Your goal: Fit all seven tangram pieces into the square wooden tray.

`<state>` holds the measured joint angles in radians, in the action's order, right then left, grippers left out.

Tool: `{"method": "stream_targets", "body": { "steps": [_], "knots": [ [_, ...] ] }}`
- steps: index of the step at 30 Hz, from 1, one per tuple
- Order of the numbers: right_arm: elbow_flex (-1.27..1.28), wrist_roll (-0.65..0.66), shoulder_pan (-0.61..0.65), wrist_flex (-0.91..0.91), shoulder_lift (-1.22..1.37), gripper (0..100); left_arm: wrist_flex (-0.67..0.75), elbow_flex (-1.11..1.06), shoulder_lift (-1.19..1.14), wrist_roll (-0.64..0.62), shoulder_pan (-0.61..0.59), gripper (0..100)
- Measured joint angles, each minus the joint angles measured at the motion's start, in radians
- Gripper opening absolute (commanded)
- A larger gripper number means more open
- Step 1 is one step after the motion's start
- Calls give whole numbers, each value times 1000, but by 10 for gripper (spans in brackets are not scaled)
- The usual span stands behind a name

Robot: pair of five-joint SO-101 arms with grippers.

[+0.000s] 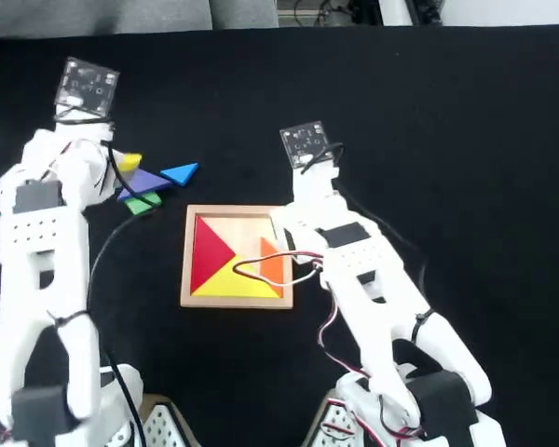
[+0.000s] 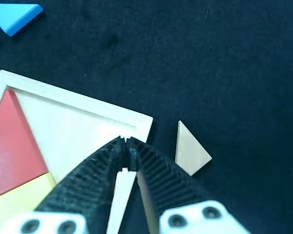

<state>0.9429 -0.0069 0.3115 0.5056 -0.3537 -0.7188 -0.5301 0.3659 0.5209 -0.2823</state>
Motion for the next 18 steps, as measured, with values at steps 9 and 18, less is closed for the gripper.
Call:
{"method": "stream_targets", "body": {
  "steps": [9, 18],
  "knots": [
    [0, 0, -20, -3, 0, 11, -87, 250, -387, 345, 35, 339],
    [0, 0, -97, -52, 20, 11, -695, 1028, -879, 551, 72, 339]
  ]
}}
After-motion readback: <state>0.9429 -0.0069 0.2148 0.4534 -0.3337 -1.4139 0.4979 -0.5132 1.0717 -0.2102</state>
